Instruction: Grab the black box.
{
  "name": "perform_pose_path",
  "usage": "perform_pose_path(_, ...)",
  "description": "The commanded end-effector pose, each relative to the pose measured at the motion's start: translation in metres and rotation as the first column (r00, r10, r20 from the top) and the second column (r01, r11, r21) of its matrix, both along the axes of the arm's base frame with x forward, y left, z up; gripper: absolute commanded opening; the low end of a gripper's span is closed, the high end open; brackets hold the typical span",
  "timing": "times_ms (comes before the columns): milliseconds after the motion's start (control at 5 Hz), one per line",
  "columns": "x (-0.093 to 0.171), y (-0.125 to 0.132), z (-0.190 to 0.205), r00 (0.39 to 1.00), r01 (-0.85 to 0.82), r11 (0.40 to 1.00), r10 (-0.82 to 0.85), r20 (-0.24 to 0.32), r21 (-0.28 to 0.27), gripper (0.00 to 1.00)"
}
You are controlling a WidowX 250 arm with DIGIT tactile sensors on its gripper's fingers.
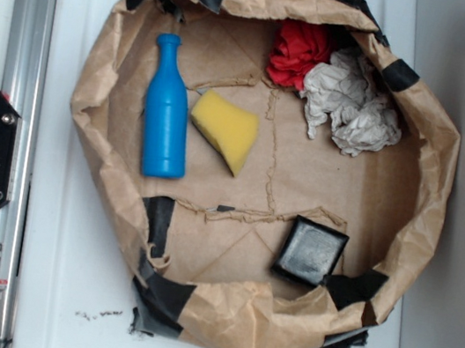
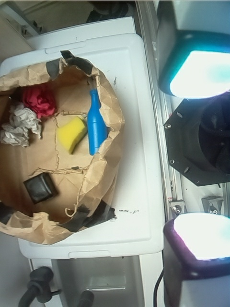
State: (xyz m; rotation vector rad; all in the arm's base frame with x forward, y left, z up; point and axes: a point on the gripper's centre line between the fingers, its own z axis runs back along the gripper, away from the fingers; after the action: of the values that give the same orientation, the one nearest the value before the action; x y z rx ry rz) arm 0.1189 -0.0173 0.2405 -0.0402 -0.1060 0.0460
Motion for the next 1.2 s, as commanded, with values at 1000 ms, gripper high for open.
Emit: perform_pose_path(1000,0.124,-0.01,-0.056,0.608,-0.774,0.625,0.778,0.161,-0.097,1.0)
